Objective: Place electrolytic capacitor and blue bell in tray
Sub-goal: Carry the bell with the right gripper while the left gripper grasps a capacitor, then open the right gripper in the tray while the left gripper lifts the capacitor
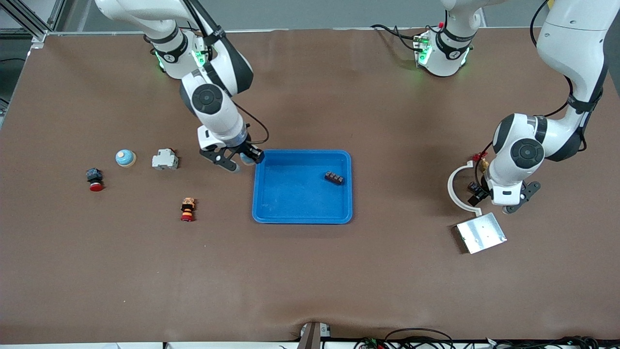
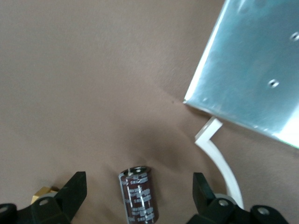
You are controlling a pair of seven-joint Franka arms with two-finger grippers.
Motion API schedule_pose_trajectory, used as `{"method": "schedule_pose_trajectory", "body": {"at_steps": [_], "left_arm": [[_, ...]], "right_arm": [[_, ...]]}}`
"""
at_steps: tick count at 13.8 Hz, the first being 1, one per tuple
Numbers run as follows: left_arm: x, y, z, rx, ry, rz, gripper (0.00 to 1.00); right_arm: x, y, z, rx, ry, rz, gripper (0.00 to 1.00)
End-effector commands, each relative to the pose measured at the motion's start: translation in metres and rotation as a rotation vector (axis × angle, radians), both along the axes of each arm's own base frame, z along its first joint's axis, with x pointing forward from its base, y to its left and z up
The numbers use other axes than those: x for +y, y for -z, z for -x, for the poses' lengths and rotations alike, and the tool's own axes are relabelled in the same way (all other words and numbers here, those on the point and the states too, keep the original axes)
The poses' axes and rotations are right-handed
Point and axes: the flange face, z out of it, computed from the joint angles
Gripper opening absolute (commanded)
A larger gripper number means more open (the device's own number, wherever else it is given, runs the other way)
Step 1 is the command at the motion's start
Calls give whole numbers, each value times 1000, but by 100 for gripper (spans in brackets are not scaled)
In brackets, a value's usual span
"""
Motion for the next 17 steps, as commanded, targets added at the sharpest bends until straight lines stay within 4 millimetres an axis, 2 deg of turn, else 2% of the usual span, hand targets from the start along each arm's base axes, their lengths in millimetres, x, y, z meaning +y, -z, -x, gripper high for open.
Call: {"method": "schedule_pose_trajectory", "body": {"at_steps": [1,2,3,5,6,8,9,14,15,17], "left_arm": [[-3,-5,20,-12,5,-1,100],[-1,-6,23,-12,3,-2,100],[10,-6,24,-14,-17,-1,100],[12,-3,25,-12,-22,4,100],[12,-2,25,-17,-22,8,91],[11,2,25,-20,-20,15,65],[11,3,24,-28,-24,20,61],[3,13,23,-41,-53,38,62],[1,13,23,-45,-50,42,59],[1,4,20,-76,-58,46,14]], "right_arm": [[22,19,8,-10,48,-4,0],[33,30,8,-4,60,0,0],[48,38,9,-2,63,8,0],[66,52,-3,-23,95,30,0],[72,59,-8,-35,108,45,0],[87,72,-15,-45,120,62,0],[89,76,-18,-44,122,62,0],[91,92,-23,-45,112,77,0],[90,94,-23,-44,115,80,0],[90,96,-23,-43,120,81,0]]}}
